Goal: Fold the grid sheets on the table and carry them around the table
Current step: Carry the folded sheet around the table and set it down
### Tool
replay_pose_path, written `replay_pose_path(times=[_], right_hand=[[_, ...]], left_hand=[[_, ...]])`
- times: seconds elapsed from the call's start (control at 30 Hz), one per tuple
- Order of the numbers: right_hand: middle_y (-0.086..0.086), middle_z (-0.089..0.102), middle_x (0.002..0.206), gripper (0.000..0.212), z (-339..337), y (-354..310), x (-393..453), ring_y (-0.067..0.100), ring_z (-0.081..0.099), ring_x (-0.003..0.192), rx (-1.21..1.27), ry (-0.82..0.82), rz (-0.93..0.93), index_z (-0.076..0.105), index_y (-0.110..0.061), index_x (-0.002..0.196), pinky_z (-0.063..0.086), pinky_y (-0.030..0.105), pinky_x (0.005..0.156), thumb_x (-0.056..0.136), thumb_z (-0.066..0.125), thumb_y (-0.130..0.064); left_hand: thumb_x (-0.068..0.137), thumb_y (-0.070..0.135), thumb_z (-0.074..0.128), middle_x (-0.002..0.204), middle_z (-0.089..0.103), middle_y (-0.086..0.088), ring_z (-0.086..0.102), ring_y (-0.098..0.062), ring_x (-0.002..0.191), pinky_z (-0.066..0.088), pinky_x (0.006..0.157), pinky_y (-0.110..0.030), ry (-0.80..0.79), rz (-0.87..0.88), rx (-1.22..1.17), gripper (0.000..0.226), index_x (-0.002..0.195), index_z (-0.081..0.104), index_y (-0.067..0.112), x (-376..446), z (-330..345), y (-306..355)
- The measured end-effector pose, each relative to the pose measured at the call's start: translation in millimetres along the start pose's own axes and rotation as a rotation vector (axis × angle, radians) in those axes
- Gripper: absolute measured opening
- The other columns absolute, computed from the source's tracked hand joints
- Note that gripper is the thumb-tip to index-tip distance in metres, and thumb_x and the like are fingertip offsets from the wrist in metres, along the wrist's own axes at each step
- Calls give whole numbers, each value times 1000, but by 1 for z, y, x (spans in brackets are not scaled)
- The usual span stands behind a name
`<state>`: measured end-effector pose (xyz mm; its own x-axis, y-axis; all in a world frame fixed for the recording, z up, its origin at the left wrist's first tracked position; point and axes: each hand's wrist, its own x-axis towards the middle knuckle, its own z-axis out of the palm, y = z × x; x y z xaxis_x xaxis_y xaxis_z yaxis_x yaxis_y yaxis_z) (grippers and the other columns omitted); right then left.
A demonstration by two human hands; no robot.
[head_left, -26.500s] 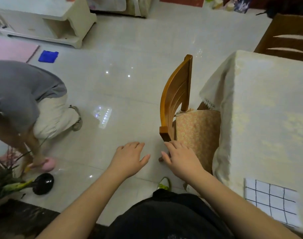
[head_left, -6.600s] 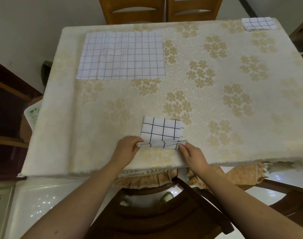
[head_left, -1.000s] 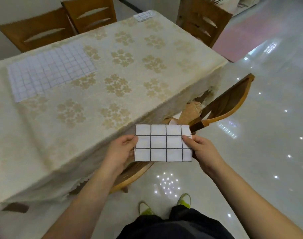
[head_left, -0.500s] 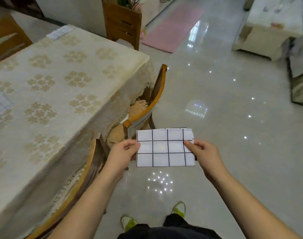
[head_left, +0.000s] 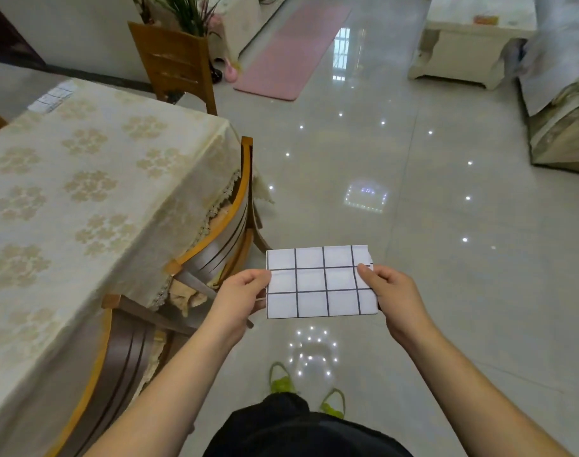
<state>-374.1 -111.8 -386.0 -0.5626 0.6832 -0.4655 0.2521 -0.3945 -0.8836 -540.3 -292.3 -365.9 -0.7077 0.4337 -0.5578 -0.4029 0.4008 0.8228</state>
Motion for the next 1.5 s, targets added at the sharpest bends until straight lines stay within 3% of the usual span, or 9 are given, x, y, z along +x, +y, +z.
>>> replay_pose_path(times=[0.13,0.33,0.63,0.87,1.1,1.2,1.33,1.4,1.5], right_hand=[[11,76,93,20,3,-12,18,20,69,83,12,-6,24,75,-6,88,53,36,82,92,65,-22],[8,75,88,18,16,-41,72,17,69,77,-23,1,10,73,-7,88,54,31,71,93,64,-20],[9,74,89,22,55,-95,162,20,66,79,-63,43,-3,72,-4,90,50,34,74,93,65,-24],[17,73,97,24,73,-127,210,22,68,82,-65,46,-21,70,-1,93,55,42,84,93,64,-24],[8,75,87,17,73,-155,282,19,69,79,-72,22,-27,73,-7,88,54,36,75,92,65,-22],[11,76,90,17,71,-167,321,21,69,80,-63,-6,-15,74,-9,87,54,37,77,92,65,-22],[9,76,90,18,60,-192,390,24,69,83,-94,-58,-2,77,-14,84,51,39,81,91,66,-27],[9,75,92,19,52,-210,424,25,65,84,-102,-71,-9,76,-15,85,50,40,81,87,68,-33],[7,73,83,18,39,-239,469,22,64,79,-110,-70,-14,76,-16,79,50,35,74,88,69,-30]], left_hand=[[93,23,61,77,73,2,63,-8,68,46,59,-21,11,10,7,15,93,74,16,22,5,11],[95,20,59,73,67,1,57,-8,62,45,50,-16,-25,10,-48,16,94,72,11,83,9,32],[96,16,56,71,62,0,54,-7,60,46,51,-15,-54,58,-92,16,87,69,12,175,4,102],[92,24,63,70,66,4,57,-11,58,38,63,-31,-28,86,-104,14,84,73,19,227,1,139],[93,25,62,74,72,2,62,-11,57,41,66,-38,18,44,-101,14,88,73,19,280,24,168],[95,22,60,81,71,-6,62,-14,63,50,60,-28,31,46,-99,15,94,71,13,309,38,186],[95,15,58,81,68,-7,61,-10,61,47,49,-17,106,39,-113,17,98,69,2,352,70,223],[95,14,58,78,68,-6,61,-7,57,47,47,-16,119,18,-104,16,96,69,3,374,89,243],[95,16,59,78,70,-5,63,-13,65,52,54,-20,133,0,-112,14,95,69,6,404,115,274]])
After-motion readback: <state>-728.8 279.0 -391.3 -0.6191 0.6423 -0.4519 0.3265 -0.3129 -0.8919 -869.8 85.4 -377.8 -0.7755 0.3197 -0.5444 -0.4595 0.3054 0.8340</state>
